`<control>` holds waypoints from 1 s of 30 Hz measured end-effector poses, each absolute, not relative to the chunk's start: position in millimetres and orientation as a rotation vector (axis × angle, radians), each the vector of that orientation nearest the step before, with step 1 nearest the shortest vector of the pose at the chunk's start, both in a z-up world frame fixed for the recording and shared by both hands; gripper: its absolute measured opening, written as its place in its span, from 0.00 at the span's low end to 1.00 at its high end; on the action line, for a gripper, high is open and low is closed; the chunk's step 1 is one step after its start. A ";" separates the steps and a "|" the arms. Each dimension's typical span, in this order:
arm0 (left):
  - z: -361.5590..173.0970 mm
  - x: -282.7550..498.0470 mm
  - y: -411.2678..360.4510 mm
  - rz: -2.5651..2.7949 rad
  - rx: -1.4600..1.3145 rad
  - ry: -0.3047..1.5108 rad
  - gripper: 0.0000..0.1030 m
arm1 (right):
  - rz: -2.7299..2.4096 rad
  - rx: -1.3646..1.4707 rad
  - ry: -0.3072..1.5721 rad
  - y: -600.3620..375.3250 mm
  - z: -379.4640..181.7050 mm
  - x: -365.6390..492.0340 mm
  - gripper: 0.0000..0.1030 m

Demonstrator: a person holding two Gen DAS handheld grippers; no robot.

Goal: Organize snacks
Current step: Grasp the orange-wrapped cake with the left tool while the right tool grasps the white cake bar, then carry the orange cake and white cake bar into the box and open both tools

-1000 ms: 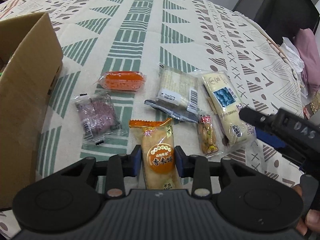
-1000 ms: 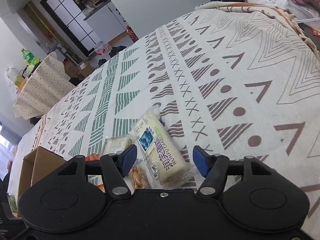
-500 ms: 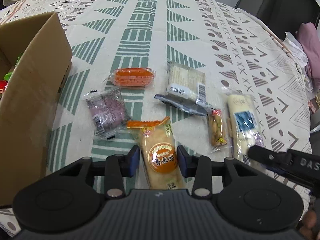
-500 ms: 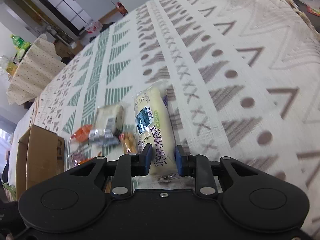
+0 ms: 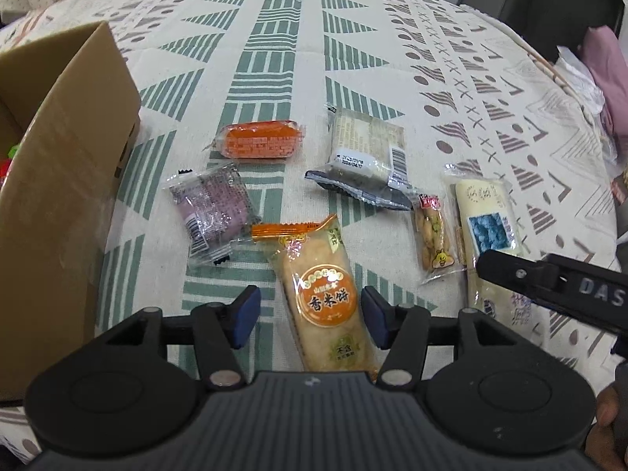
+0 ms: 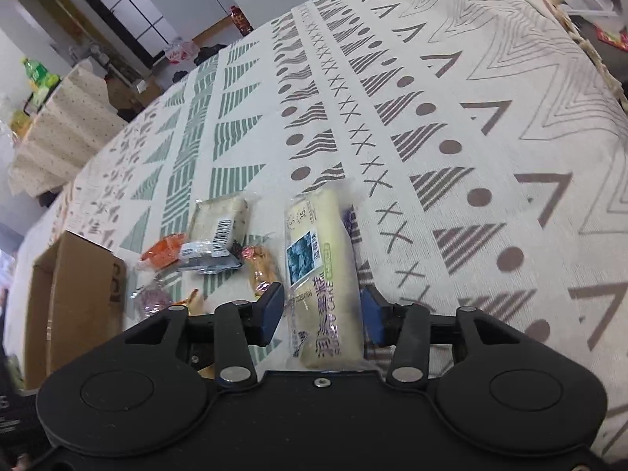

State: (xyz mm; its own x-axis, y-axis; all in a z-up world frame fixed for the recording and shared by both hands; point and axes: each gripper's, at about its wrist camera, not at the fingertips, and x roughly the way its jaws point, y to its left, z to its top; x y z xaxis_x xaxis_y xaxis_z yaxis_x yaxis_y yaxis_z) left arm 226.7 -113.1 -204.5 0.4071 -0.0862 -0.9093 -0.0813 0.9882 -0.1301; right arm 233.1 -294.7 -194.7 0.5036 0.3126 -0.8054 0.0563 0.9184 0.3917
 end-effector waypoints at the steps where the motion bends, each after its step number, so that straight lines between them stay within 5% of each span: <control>1: -205.3 226.5 -114.4 -0.005 -0.151 1.153 0.54 | 0.163 0.376 1.044 -291.4 -196.1 233.8 0.45; 8: -204.5 227.8 -112.2 0.016 -0.136 1.149 0.40 | 0.180 0.243 1.078 -273.8 -204.0 233.3 0.49; 11: -200.1 226.8 -108.6 0.013 -0.162 1.145 0.36 | 0.173 0.222 1.085 -272.5 -203.4 232.2 0.41; 15: -191.3 221.9 -108.3 -0.001 -0.174 1.120 0.35 | 0.180 0.302 1.094 -283.8 -201.2 230.9 0.32; 30: -133.4 197.0 -88.9 -0.052 -0.227 0.963 0.35 | 0.173 0.403 0.986 -287.3 -147.5 200.0 0.30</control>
